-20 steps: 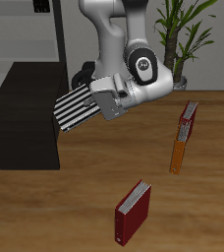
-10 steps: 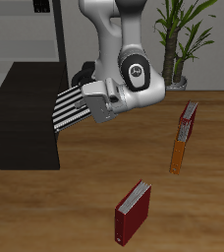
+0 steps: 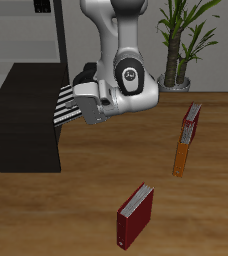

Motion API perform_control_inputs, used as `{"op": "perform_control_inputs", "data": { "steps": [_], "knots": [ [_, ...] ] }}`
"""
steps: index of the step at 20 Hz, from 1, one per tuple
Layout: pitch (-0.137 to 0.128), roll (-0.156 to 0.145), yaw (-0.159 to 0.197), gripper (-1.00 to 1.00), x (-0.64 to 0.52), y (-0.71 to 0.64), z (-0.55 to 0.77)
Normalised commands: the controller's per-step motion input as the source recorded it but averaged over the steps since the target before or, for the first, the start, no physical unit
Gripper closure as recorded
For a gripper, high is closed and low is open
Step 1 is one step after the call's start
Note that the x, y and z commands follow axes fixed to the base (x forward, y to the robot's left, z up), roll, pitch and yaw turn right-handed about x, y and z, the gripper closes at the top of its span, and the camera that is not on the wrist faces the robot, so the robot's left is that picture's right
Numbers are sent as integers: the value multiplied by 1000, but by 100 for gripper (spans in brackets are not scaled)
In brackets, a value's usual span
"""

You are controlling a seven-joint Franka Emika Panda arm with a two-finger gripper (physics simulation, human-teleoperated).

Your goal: Place the striped book in the top region of the shelf

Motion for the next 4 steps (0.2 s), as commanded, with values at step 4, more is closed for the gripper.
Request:
{"op": "perform_control_inputs", "data": {
  "steps": [4],
  "knots": [
    [27, -31, -25, 100, 19, -163, 0]
  ]
}}
